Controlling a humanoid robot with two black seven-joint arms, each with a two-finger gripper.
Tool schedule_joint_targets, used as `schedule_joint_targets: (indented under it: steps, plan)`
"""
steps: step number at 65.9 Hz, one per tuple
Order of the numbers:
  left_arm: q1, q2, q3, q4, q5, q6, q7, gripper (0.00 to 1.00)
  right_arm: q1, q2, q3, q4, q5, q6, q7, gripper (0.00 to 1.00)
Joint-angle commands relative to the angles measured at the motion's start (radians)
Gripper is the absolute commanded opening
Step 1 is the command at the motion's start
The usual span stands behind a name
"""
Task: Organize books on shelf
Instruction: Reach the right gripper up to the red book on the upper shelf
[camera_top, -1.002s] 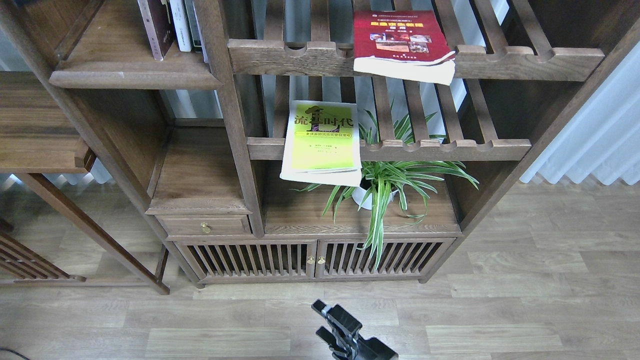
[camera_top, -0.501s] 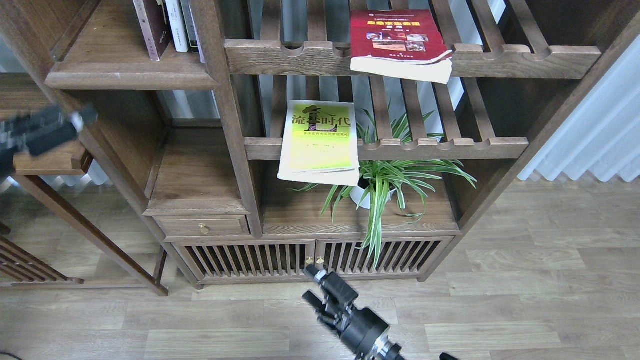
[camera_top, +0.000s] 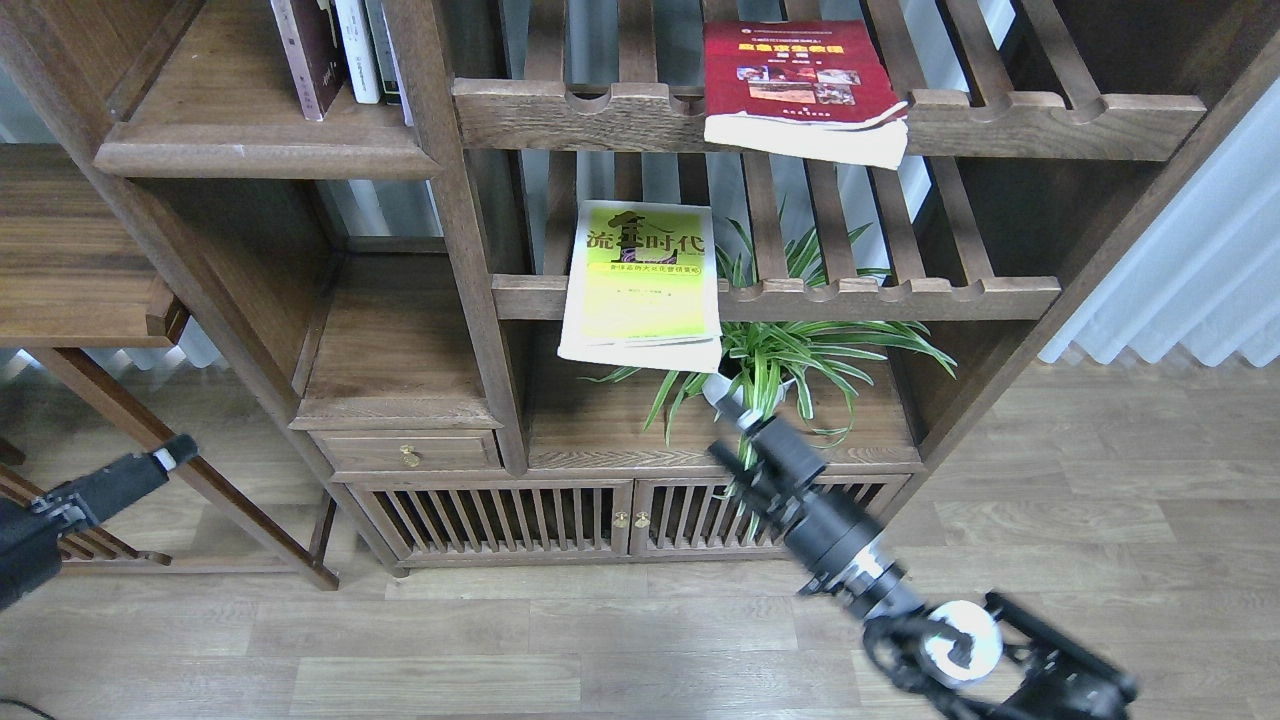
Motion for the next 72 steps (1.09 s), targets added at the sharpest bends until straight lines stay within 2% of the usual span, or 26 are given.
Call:
schedule_joint_targets:
  steps: [1, 9, 28, 34, 45, 52, 72]
  plan:
    - [0.029, -0.003, -0.012, 0.019, -0.001, 0.000, -0.002, 1.00, 0.012, -0.017, 0.059, 0.072, 0.014, 0.000, 0.003, 1.00]
    - [0.029, -0.008, -0.016, 0.031, -0.001, 0.000, -0.002, 1.00, 0.034, -0.002, 0.066, 0.176, 0.014, -0.007, 0.006, 1.00]
    - [0.029, -0.009, -0.053, 0.033, -0.003, 0.000, -0.002, 1.00, 0.089, 0.199, 0.069, 0.224, 0.011, -0.252, 0.019, 1.00]
    - [0.029, -0.009, -0.065, 0.033, -0.004, 0.000, -0.002, 1.00, 0.127, 0.253, 0.073, 0.221, 0.008, -0.335, 0.047, 1.00]
    - [0.029, -0.009, -0.085, 0.034, -0.003, 0.000, -0.002, 1.00, 0.175, 0.265, 0.162, 0.204, 0.006, -0.447, 0.099, 1.00]
    - [0.029, -0.012, -0.085, 0.036, -0.003, 0.000, -0.002, 1.00, 0.175, 0.267, 0.199, 0.204, 0.008, -0.492, 0.108, 1.00]
    - [0.029, -0.031, -0.087, 0.036, -0.003, 0.000, 0.000, 1.00, 0.182, 0.264, 0.254, 0.204, 0.006, -0.502, 0.116, 1.00]
